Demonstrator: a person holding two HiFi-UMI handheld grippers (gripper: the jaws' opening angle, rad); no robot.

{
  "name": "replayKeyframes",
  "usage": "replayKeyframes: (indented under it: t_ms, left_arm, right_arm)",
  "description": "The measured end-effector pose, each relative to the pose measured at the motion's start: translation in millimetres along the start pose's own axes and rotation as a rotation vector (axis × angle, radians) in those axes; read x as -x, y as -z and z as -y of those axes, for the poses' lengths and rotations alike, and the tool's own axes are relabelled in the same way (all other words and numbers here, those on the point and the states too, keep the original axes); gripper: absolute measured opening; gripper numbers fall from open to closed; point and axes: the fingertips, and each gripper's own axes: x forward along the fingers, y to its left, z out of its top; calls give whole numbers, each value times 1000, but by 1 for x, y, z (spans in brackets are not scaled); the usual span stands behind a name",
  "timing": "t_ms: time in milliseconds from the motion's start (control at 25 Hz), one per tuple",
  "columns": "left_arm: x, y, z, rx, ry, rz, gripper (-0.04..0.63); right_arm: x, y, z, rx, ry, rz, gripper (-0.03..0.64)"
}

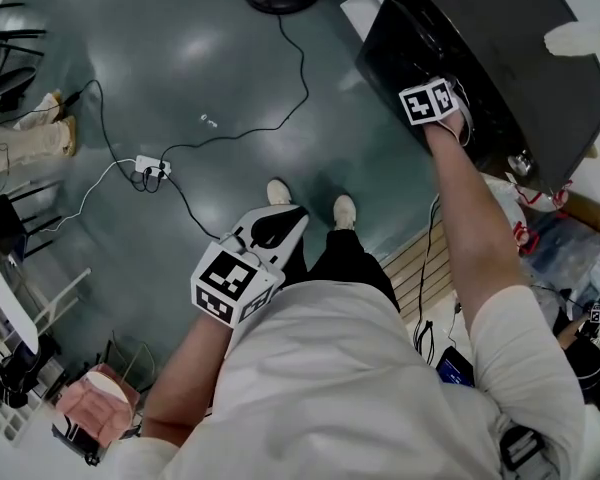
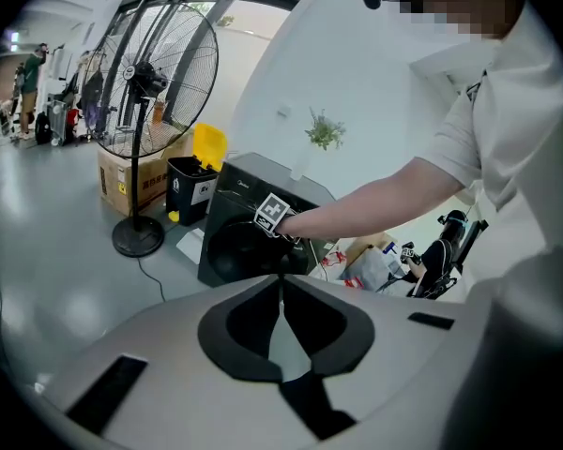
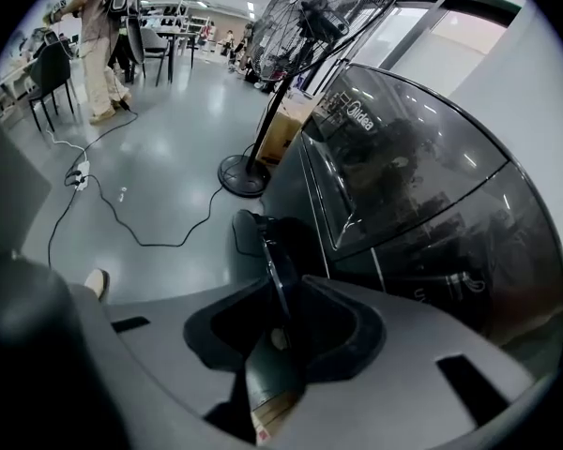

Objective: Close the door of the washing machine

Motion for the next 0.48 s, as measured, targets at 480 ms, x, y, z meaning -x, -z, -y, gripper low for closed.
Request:
replayKeyframes:
  t_ms: [480]
  left_arm:
    - [8, 10, 14, -16, -3, 6, 21]
  right_arm:
    - [3, 3, -1, 76, -15, 2, 109]
